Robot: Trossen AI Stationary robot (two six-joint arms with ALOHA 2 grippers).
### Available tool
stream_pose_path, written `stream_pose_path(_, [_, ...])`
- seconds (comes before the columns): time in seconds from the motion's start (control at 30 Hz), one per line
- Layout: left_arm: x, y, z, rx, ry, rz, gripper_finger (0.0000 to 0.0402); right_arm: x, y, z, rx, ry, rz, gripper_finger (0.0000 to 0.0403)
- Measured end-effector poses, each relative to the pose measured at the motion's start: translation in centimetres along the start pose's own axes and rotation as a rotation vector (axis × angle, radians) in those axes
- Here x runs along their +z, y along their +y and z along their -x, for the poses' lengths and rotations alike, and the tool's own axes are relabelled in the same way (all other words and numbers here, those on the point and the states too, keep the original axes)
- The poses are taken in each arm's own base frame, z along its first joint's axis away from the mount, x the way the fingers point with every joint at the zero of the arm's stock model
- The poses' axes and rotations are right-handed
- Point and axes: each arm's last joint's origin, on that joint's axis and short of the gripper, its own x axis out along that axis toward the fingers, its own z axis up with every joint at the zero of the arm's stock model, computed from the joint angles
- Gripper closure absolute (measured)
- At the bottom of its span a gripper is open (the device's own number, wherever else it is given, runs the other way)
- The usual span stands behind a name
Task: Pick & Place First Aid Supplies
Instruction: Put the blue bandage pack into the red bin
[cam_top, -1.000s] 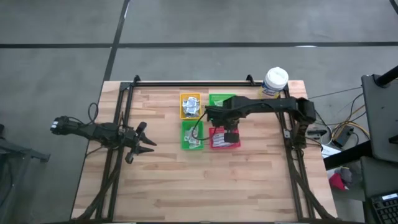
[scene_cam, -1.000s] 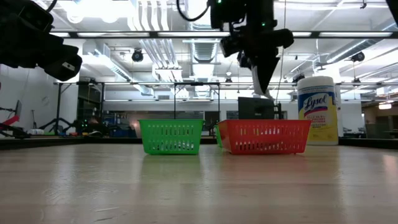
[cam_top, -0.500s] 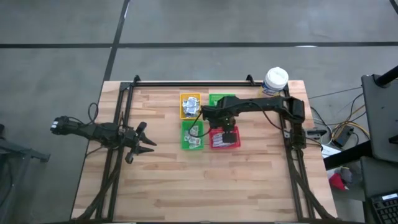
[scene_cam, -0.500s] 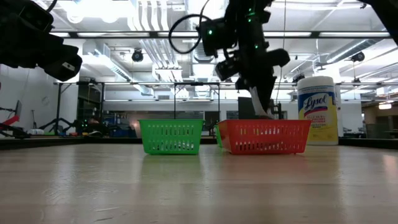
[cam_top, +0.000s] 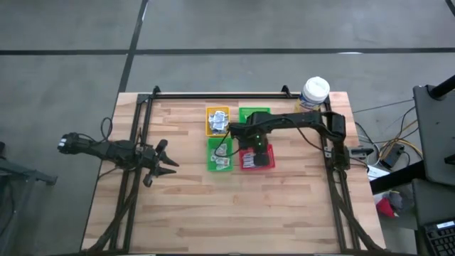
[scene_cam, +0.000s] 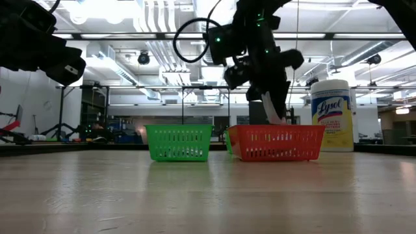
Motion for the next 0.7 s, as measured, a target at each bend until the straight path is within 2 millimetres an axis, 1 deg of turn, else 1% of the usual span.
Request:
stream_pose_path(0.13, [0.00,0.00,0.00,0.000,0.000,0.000,0.0287,0.11,0.28,0.08,0.092,-0.029,0.075,0.0394])
stream_pose_path(0.33, [0.00,0.00,0.00,0.000,0.000,0.000,0.0287,0.76,0.29,0.15,0.123,-0.109,0.158,0.0394])
stream_pose_path(0.47, [0.00,0.00,0.00,0.000,0.000,0.000,0.0287,0.73,0.33,0.16,0.126,-0.106,0.154,0.0394])
stream_pose_path(0.6, [0.00,0.00,0.00,0.000,0.000,-0.002,0.0287,0.72,0.29,0.15,0.119,-0.100,0.091,0.0394])
stream_pose_path(0.7, [0.00,0.00,0.00,0.000,0.000,-0.009,0.0287,0.71,0.16,0.05,0.077,-0.085,0.039,0.0394])
